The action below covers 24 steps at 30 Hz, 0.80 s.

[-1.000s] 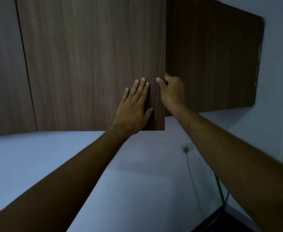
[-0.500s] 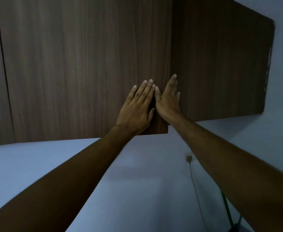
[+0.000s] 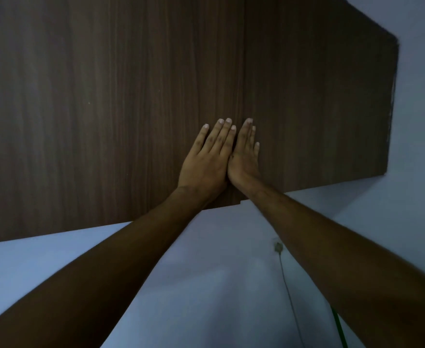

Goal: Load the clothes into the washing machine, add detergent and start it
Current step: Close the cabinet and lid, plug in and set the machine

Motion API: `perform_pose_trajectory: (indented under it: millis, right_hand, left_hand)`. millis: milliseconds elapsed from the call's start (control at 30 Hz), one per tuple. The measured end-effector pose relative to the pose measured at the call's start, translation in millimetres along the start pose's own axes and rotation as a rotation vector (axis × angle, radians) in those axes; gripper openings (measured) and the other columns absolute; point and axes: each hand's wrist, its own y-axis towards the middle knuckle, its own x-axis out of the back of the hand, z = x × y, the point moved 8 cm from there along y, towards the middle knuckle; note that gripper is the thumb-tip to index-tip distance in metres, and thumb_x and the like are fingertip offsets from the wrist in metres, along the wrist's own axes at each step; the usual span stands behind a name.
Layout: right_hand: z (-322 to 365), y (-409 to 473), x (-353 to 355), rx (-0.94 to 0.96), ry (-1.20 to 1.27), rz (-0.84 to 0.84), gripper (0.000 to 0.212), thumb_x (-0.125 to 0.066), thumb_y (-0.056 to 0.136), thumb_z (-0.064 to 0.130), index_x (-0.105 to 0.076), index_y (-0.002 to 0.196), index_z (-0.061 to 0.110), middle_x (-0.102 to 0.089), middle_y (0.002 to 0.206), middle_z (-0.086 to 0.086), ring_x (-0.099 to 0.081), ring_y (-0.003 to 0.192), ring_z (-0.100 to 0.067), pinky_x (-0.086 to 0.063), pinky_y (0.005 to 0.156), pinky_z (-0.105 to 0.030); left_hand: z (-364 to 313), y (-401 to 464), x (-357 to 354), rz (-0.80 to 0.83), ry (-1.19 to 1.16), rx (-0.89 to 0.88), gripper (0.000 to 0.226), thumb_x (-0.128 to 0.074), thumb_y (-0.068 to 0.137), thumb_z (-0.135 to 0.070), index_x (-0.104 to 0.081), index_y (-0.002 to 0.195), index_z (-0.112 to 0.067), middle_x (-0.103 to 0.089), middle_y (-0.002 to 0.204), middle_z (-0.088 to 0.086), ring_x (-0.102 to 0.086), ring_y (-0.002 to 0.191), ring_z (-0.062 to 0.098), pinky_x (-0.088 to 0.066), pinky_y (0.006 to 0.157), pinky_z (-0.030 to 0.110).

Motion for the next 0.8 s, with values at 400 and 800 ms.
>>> perform_pose_trajectory:
  millis: [400, 800]
  right_hand:
    - [-3, 7, -7, 0.094, -0.003, -0.125, 0.071, -0.027, 0.104, 0.043, 0.017, 0.152, 0.014, 0.021, 0.161, -0.001, 0.020, 0.147, -0.012, 0.011, 0.121, -0.045]
    - [-3, 13, -7, 0.069, -0.221, -0.030, 0.084, -0.029, 0.099, 0.053, 0.022, 0.149, 0.010, 0.029, 0.158, -0.007, 0.028, 0.145, -0.019, 0.012, 0.119, -0.050]
  left_hand:
    - [2, 2, -5, -0.051, 0.038, -0.057, 0.085, -0.024, 0.094, -0.064, -0.007, 0.155, -0.006, -0.003, 0.163, 0.013, 0.004, 0.151, 0.027, -0.005, 0.121, 0.049]
    - [1, 11, -4, -0.054, 0.025, -0.042, 0.092, -0.039, 0.086, -0.067, -0.016, 0.154, -0.009, -0.012, 0.163, 0.010, 0.000, 0.151, 0.029, -0.006, 0.121, 0.052]
